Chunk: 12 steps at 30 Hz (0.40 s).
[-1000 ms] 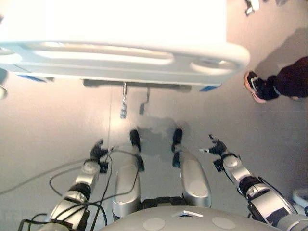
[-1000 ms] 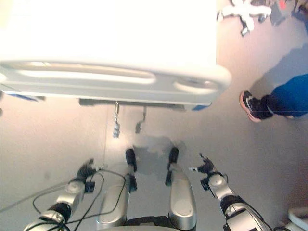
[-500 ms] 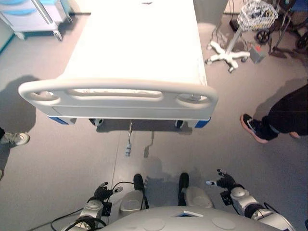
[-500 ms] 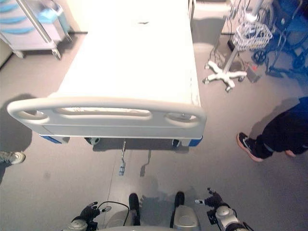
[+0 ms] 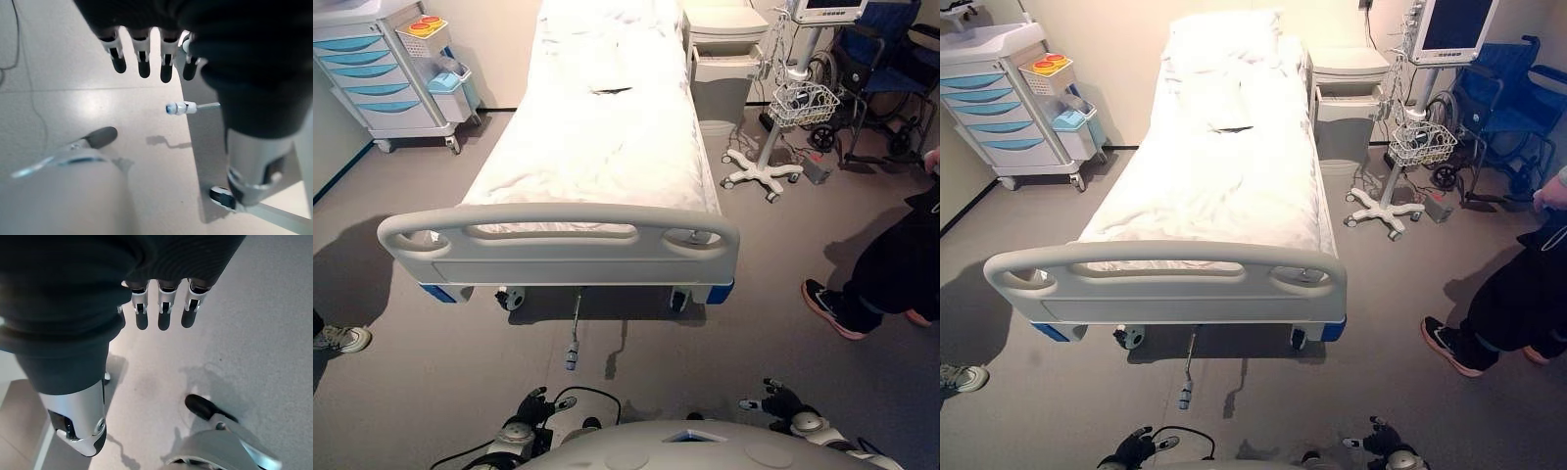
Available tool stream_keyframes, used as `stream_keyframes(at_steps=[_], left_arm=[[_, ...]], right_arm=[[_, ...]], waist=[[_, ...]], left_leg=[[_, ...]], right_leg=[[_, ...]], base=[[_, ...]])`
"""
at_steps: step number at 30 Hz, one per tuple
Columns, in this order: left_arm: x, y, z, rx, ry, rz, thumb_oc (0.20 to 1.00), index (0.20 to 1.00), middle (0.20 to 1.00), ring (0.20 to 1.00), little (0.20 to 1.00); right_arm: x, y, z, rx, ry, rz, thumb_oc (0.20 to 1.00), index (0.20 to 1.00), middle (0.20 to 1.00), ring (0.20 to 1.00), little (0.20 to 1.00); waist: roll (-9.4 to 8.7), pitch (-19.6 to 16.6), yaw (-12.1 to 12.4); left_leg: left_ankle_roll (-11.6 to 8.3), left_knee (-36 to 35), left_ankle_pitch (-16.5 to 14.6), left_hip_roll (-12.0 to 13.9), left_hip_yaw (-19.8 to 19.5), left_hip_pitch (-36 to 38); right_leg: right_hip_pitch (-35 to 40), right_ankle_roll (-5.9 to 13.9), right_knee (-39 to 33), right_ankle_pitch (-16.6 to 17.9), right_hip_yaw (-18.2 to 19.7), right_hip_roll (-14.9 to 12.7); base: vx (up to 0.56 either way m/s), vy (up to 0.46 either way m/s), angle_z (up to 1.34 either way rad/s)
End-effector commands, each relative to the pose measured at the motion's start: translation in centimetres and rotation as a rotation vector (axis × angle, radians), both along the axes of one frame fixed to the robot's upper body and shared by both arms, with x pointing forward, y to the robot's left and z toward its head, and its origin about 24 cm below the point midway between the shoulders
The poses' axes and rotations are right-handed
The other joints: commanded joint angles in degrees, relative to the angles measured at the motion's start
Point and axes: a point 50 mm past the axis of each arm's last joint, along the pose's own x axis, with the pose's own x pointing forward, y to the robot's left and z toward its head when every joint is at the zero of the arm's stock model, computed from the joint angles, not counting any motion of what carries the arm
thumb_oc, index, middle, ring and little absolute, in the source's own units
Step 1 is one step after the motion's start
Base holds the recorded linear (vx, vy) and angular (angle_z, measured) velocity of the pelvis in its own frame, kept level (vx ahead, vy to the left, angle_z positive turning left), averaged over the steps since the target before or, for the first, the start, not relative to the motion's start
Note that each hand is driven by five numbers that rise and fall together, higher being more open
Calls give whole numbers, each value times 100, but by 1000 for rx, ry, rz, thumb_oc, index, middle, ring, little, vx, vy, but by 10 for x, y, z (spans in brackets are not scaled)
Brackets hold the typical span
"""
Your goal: Raise the hospital bed
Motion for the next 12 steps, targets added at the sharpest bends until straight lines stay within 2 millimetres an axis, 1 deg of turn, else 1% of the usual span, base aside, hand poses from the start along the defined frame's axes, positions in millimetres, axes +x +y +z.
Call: stream_keyframes(at_steps=[1,12], left_arm=[[26,4,7,28,-65,-62,1000,1000,1000,1000,1000],[21,6,6,33,-51,-60,1000,1000,1000,1000,1000]], right_arm=[[28,12,2,38,-59,-18,1000,1000,1000,1000,1000],[27,13,2,42,-63,-23,1000,1000,1000,1000,1000]], waist=[[-334,161,-61],[-341,49,-106]], left_leg=[[81,77,-115,-318,38,193],[102,42,-190,-329,72,297]], right_leg=[[156,553,132,-60,-41,-130],[218,566,96,-59,43,-155]], base=[[54,6,0],[10,2,-1]])
